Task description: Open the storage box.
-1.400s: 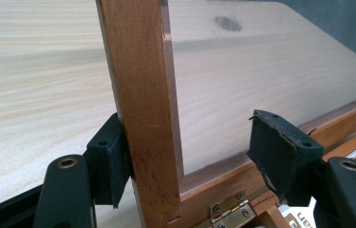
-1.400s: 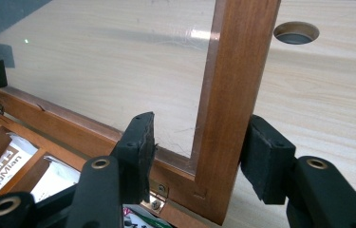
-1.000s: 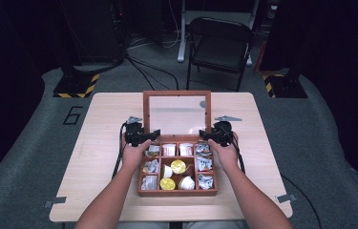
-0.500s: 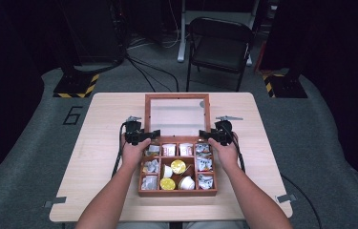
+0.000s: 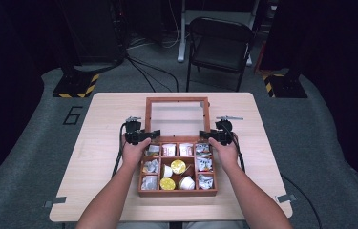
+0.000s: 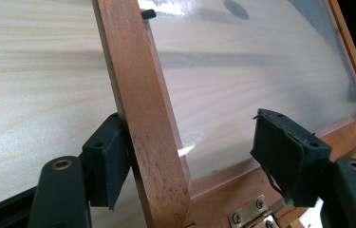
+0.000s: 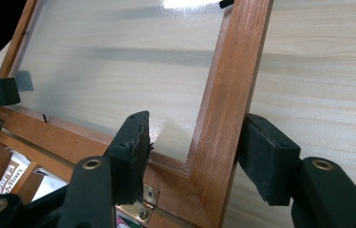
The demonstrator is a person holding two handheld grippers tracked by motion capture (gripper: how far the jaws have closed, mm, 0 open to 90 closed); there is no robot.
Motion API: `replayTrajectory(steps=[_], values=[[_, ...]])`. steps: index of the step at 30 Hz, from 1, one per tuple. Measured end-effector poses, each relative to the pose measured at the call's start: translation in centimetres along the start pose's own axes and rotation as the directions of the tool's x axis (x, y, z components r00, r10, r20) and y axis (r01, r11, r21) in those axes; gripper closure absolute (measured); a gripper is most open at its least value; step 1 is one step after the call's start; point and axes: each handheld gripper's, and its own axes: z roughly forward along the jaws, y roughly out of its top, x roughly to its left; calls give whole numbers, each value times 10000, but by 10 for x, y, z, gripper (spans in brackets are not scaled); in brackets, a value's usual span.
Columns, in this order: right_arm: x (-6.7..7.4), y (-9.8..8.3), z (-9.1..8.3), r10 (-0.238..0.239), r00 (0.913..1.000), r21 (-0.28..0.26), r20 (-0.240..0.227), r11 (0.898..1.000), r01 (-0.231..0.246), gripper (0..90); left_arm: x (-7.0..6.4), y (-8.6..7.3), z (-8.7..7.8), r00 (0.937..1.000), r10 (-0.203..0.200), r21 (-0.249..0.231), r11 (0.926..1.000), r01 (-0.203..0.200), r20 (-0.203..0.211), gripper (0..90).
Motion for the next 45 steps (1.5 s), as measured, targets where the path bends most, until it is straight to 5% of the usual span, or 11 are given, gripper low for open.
replayTrajectory(steps=[20, 45], values=[[-2, 0, 2, 434, 9990, 177, -65, 9989, -433, 442, 2, -1, 2, 9999, -127, 149, 9998, 128, -86, 281], [-6, -2, 7, 1372, 9904, 562, -172, 9891, -1361, 435, 6, -1, 7, 9970, -741, 587, 9954, 753, -226, 252]])
